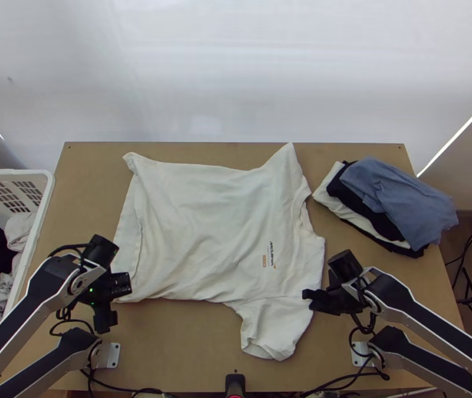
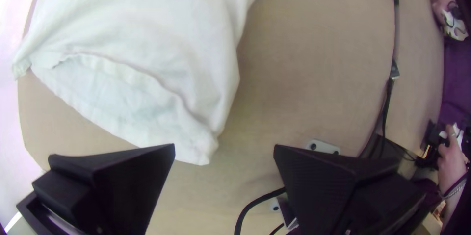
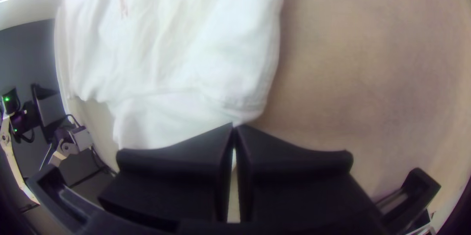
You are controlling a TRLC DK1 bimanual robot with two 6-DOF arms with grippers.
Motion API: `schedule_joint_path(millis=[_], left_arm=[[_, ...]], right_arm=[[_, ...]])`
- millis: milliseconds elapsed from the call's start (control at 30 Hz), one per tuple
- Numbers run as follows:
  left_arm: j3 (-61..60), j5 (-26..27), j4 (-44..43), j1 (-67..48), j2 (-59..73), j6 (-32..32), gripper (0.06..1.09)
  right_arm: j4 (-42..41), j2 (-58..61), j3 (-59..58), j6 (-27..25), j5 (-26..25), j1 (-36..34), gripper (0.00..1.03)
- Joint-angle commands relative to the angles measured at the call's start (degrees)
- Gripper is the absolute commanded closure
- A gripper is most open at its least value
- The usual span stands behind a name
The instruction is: Fold the t-shirt
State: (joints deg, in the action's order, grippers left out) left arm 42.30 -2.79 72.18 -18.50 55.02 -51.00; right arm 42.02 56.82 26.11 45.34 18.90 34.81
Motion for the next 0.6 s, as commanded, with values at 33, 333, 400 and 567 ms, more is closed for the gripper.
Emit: schedule_joint_path(millis=[33,333,400,567], left_arm=[[1.47,0.06,0.68,0.48,2.02,1.70,0.10],[-3.46,-0.64,-2.05,3.56,2.98,1.26,0.10],[-4.51,-0.64,-4.07,4.09,3.16,1.26,0.11],[-5.74,-0.64,-6.88,4.44,3.51,1.52,0.11]], right_arm=[[-0.01,-0.13,0.00,0.01,-0.17,0.09,1.00],[-0.01,-0.30,0.00,0.01,-0.26,0.00,1.00],[-0.01,-0.30,0.00,0.01,-0.26,0.00,1.00],[-0.01,-0.48,-0.09,-0.08,-0.26,0.00,1.00]])
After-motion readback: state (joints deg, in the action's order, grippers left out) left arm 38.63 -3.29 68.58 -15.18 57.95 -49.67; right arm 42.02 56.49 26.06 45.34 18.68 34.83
